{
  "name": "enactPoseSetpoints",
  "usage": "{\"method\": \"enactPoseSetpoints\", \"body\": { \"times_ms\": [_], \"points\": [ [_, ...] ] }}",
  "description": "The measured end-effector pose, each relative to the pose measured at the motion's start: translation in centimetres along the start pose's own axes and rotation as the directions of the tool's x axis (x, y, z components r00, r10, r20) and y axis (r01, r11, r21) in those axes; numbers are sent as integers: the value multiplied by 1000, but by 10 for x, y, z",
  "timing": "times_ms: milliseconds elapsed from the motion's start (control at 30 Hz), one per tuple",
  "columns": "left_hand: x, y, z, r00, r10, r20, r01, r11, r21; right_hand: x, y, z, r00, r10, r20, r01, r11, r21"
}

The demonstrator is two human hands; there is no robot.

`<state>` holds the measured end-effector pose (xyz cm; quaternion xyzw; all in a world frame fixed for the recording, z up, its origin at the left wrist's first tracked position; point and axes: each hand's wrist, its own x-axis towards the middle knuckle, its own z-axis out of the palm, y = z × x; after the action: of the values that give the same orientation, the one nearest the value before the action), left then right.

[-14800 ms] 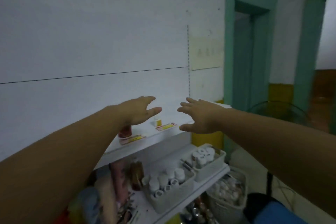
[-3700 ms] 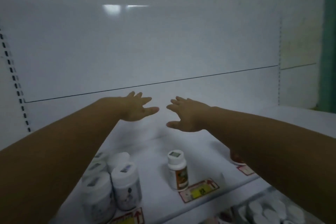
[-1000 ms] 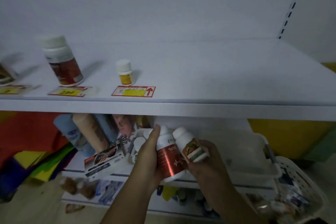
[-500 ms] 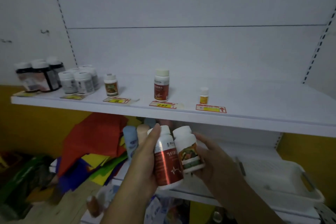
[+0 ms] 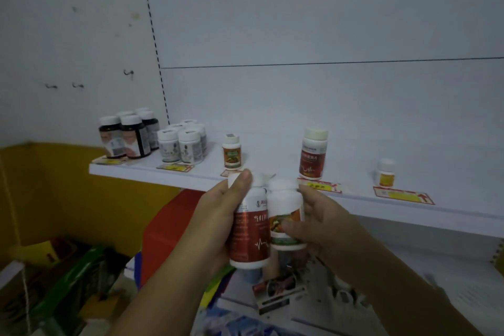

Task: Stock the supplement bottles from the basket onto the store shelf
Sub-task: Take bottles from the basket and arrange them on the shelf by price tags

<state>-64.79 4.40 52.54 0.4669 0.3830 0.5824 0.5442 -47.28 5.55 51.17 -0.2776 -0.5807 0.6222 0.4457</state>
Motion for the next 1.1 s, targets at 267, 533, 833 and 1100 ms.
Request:
{"method": "enactPoseSetpoints", "body": {
  "times_ms": [267, 533, 833, 1100],
  "points": [
    [62, 34, -57, 981, 100, -167, -78, 988, 136, 143, 4, -11, 919, -271, -288, 144, 908, -394],
    [101, 48, -91, 980, 127, -151, -112, 988, 104, 228, 34, -27, 930, -188, -316, -66, 760, -646],
    [150, 60, -81, 981, 110, 157, -121, 991, 63, 156, -8, 19, 806, -514, -293, 115, 621, -775],
    [174, 52, 21, 840, 142, 523, -165, 986, -3, 110, -79, -10, 881, -363, -303, 106, 777, -621]
  ]
}}
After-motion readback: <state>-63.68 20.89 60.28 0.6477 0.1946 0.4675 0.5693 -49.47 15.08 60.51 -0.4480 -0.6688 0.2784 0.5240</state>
